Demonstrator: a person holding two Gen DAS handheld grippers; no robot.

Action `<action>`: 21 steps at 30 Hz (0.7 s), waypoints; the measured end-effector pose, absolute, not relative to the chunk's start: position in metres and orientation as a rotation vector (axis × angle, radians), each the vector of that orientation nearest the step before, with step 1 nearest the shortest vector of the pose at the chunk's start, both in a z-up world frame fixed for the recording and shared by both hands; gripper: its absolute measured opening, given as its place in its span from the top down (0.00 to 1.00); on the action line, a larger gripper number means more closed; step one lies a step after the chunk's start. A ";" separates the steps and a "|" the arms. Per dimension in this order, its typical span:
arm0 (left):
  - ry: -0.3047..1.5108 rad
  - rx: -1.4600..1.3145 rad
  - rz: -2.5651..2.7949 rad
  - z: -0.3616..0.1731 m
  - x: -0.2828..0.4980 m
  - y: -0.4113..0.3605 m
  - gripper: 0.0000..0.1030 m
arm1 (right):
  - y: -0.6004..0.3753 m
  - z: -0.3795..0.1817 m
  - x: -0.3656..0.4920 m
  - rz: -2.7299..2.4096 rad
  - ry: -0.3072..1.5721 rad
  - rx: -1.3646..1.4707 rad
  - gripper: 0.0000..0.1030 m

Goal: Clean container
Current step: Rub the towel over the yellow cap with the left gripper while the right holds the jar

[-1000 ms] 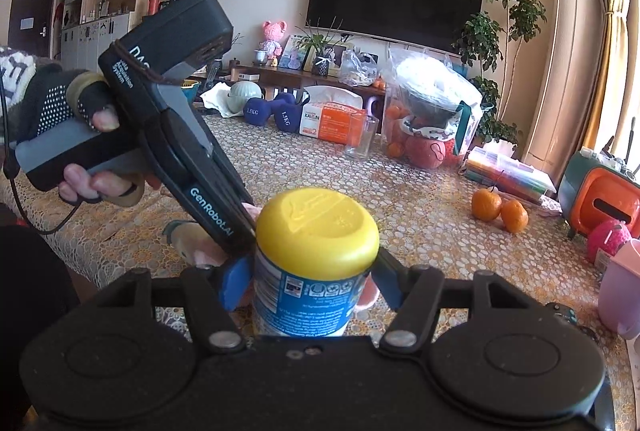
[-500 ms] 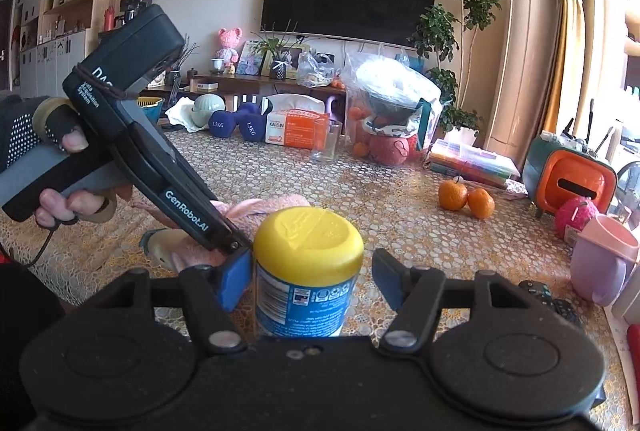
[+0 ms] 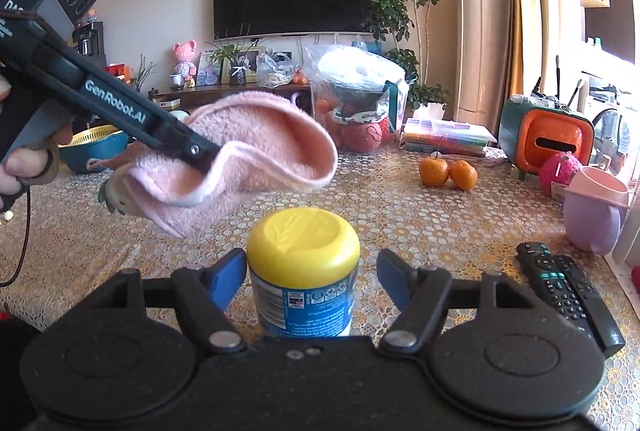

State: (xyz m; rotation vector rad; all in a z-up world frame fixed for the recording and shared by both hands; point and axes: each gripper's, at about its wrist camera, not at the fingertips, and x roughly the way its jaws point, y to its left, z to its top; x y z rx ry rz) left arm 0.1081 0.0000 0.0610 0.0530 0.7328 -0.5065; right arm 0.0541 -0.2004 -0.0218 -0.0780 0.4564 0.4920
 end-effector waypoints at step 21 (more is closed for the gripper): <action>0.730 0.354 -0.693 0.055 0.109 -0.089 0.74 | -0.182 -0.035 0.048 0.399 0.423 -0.114 0.41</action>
